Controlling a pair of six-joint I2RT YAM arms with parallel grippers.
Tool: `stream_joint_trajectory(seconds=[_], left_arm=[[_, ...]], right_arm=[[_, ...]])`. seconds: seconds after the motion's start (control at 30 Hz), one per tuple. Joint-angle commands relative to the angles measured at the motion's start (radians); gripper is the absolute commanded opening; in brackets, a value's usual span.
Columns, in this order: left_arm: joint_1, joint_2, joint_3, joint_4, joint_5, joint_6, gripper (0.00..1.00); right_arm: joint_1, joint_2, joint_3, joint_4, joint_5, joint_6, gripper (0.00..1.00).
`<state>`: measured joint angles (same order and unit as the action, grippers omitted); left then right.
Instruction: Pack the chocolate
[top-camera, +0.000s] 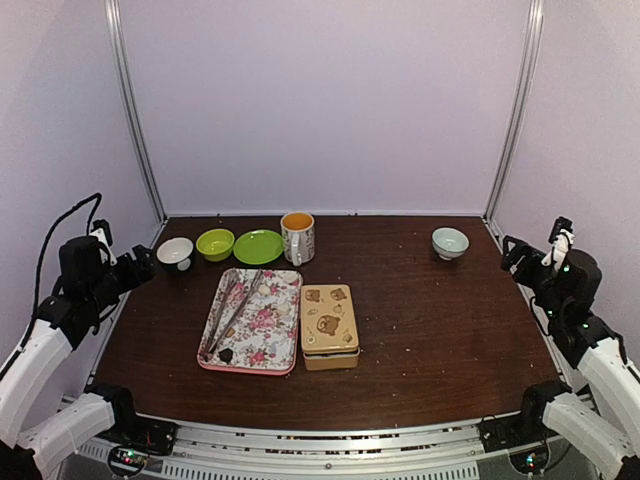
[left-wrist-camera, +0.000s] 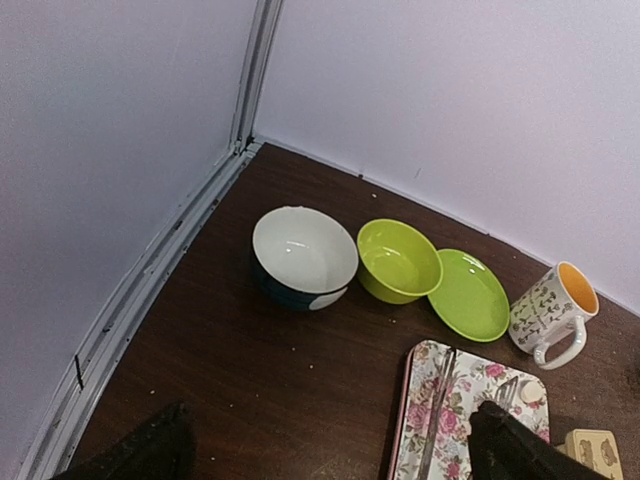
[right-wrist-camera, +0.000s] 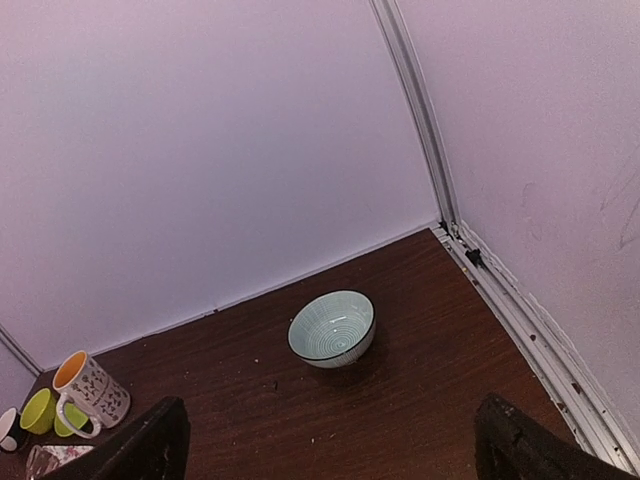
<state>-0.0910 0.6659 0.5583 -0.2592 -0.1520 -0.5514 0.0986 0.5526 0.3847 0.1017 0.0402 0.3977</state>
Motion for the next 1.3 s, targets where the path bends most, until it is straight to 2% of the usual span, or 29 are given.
stream_joint_trajectory(seconds=[0.0,0.17,0.27,0.37,0.5,0.67,0.83,1.03,1.27], left_arm=[[0.001,0.008,0.056,-0.062,0.036,-0.01,0.98],[0.001,-0.003,0.057,-0.083,0.073,-0.015,0.98],[0.002,-0.008,0.04,-0.074,0.122,-0.01,0.98],[0.001,0.016,0.028,-0.043,0.24,0.02,0.97],[0.002,0.102,0.028,-0.019,0.396,0.043,0.97],[-0.02,0.264,0.015,0.064,0.576,0.026,0.97],[-0.135,0.39,0.033,0.111,0.553,0.028,0.92],[-0.27,0.458,0.092,0.1,0.465,0.055,0.9],[-0.404,0.556,0.05,0.309,0.468,-0.118,0.85]], right_arm=[[0.003,0.0,0.075,-0.15,0.051,0.045,1.0],[0.003,-0.016,0.092,-0.199,0.035,0.078,1.0],[0.003,-0.048,0.054,-0.149,-0.026,0.068,1.0],[0.003,-0.05,0.042,-0.138,-0.064,0.117,1.0],[0.003,0.012,0.065,-0.122,-0.265,0.113,1.0],[0.013,0.124,0.091,-0.106,-0.416,0.131,1.0],[0.08,0.264,0.137,-0.119,-0.478,0.111,1.0],[0.245,0.406,0.19,-0.113,-0.419,0.119,1.0],[0.428,0.55,0.232,-0.08,-0.396,0.182,1.0]])
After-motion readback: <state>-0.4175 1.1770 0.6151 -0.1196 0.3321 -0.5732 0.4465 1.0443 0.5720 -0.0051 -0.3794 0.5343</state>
